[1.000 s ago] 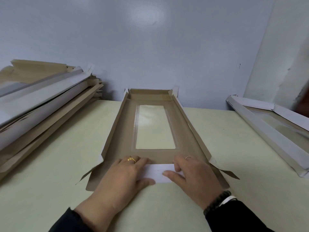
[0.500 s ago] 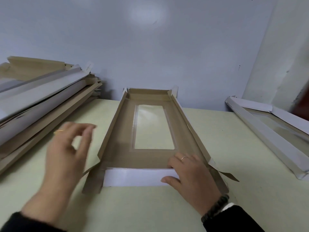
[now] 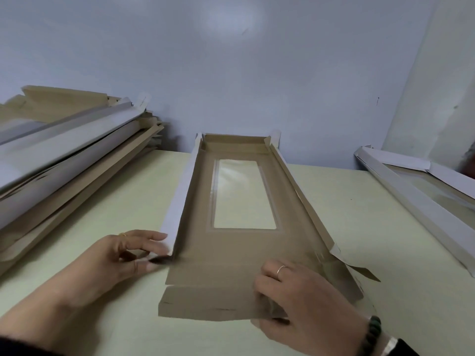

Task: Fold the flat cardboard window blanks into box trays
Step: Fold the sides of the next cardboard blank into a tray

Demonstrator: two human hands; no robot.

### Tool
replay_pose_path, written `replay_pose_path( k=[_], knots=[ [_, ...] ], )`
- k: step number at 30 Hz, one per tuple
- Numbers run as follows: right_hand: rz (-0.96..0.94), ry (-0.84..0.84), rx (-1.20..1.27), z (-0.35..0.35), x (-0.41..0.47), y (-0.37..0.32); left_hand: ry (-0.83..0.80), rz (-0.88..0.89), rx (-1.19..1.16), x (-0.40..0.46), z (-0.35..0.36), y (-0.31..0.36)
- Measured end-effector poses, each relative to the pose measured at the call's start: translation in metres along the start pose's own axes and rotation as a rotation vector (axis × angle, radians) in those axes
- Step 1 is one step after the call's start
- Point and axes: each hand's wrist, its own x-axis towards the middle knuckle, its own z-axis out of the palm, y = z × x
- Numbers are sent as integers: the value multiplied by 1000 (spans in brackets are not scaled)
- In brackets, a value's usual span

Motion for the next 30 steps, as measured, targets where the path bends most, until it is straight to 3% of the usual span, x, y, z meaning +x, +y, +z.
replay_pose_path(
  k=[5,9,13,17,18,20,24,30],
  knots=[
    [1,6,-23,-3,-1,-2,87,40,39,1,8,8],
    [15,37,6,-2,0,-3,93,134,237,3,28,16],
    [115,392,165,-7,-1,12,97,185,448,6,41,16],
    [571,771,343,-17,-21,57,111,185,428,7,43,15],
    [685,765,345,-17,-29,69,108,183,421,7,43,14],
    [782,572,357,-13,-41,89,111,171,411,7,43,13],
    [700,171,601,-4,-48,92,142,153,382,6,43,10],
    [638,53,844,-7,-47,93,162,109,347,4,40,8]
  ],
)
